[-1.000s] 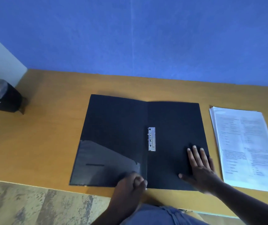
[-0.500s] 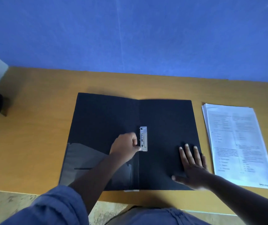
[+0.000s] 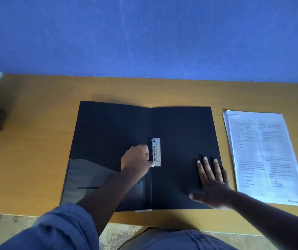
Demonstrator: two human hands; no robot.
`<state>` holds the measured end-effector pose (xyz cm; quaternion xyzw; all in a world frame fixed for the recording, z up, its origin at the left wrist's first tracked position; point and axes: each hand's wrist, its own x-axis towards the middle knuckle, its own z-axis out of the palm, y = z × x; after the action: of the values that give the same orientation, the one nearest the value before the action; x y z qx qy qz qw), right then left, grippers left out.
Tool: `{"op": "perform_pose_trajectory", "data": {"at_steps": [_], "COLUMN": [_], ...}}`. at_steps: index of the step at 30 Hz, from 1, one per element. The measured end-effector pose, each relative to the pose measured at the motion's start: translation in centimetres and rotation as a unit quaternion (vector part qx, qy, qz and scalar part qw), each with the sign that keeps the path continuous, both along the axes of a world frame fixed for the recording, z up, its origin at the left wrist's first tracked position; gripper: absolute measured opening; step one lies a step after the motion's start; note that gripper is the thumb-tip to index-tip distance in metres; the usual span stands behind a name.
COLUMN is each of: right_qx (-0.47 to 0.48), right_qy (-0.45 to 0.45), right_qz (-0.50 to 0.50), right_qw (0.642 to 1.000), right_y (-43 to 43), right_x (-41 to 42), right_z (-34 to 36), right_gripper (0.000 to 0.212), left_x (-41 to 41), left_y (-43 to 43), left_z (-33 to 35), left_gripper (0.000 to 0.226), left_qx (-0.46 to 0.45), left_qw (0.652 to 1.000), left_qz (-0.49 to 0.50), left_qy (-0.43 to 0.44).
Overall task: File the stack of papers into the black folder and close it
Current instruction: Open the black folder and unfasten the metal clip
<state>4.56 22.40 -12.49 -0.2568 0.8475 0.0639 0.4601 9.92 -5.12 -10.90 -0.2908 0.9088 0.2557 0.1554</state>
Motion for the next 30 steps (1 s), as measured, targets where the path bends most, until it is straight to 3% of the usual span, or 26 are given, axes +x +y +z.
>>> {"op": "perform_pose_trajectory", "data": {"at_steps": [8,17,20,24,26,30], "right_qx": [-0.003,0.001,0.002,-0.004,-0.005,-0.006], "right_qy": [-0.008,-0.005,-0.002,0.004,0.008,0.013], "right_qz": [-0.004,-0.001,0.000,-0.001,-0.002,-0.002], "right_qw": [1.000,1.000,1.000,1.000,1.000,1.000], "right_y": [-0.2,-0.3,-0.2,-0.2,-0.1,-0.1], "right_x": [-0.1,0.0,0.0,0.1,0.1,0.1], "right_z": [0.2,0.4,0.3,0.0,-0.1,-0.3], "right_gripper": [0.121,0.120,0.119,0.119,0.119,0.118], "left_x": [0.3,0.6,0.3,-0.9,-1.7,-3.7], "left_y": [0.5,-0.8,-0.8,-0.5,-0.8,-1.6], "left_z": [-0.2,-0.3,-0.1,0.7,1.0,1.0], "left_gripper": [0.044,0.058,0.042,0.019,0.005,0.014], "left_qx": [0.014,0.174,0.270,0.338,0.339,0.299], "left_qw": [1.000,0.975,0.941,0.916,0.915,0.930], "left_qz": [0.010,0.113,0.163,0.158,0.154,0.136], "left_qy": [0.000,0.072,0.123,0.147,0.159,0.163]}}
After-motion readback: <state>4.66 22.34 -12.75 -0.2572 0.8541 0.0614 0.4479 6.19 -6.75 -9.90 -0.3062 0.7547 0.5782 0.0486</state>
